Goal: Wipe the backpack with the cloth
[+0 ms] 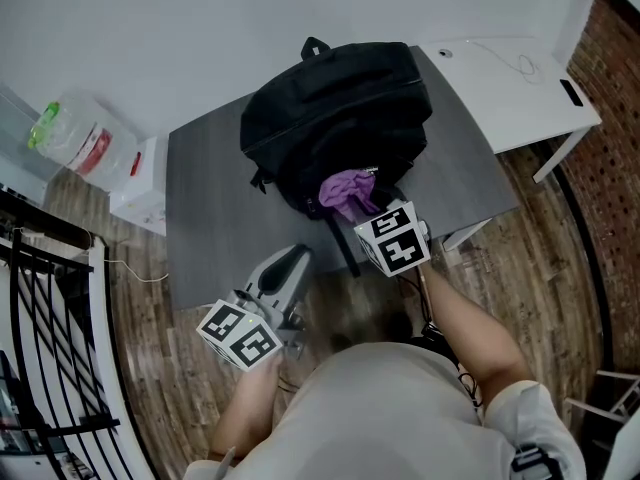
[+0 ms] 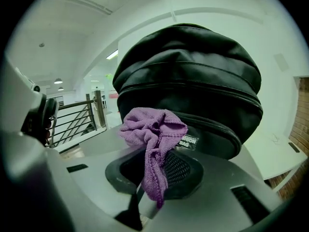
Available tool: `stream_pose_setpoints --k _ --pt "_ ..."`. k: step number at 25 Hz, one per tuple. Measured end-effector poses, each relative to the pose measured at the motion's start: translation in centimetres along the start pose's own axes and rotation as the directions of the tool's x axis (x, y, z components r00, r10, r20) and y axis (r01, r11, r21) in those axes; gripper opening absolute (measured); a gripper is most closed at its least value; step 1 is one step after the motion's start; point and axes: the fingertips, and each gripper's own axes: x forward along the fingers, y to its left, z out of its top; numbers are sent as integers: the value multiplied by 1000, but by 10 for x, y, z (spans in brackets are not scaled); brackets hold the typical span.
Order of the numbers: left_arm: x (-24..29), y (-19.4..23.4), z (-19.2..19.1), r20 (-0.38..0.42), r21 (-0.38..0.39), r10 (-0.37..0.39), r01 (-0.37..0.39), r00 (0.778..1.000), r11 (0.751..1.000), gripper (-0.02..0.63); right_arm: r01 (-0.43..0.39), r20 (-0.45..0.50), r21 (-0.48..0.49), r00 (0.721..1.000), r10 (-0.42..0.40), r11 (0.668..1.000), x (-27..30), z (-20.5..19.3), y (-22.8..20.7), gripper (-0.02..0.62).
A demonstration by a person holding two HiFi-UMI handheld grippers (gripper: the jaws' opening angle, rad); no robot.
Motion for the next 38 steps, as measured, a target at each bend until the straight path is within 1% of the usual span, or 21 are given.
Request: stream_pose_setpoints --k 5,8,16,21,25,29,34,38 --pt "6 -3 -2 -9 2 -10 10 1000 1000 57 69 -19 54 997 -68 996 -4 -10 -32 78" --pt "10 -5 -2 -16 6 -14 14 1000 1000 57 95 -23 74 995 -94 993 -8 -13 -46 78" --pt "21 -6 -3 -32 21 -27 28 999 999 57 129 -21 84 992 -127 988 -17 -19 -61 78" --pt "28 -6 -7 -48 21 -31 32 998 999 57 169 -24 97 986 -168 981 -29 -28 -81 78" --pt "34 -7 -13 -59 26 -52 53 997 998 57 205 -28 106 979 -203 973 -42 -36 -97 78" --pt "41 -10 -18 -72 24 -61 63 996 998 57 261 -45 129 965 -257 957 -56 -47 -118 78" --pt "49 -8 -26 -88 28 -68 70 994 997 57 345 -69 171 938 -338 923 -76 -64 -152 78" --pt "54 -3 -36 -105 31 -62 65 993 997 57 381 -88 191 924 -371 904 -90 -79 -166 78"
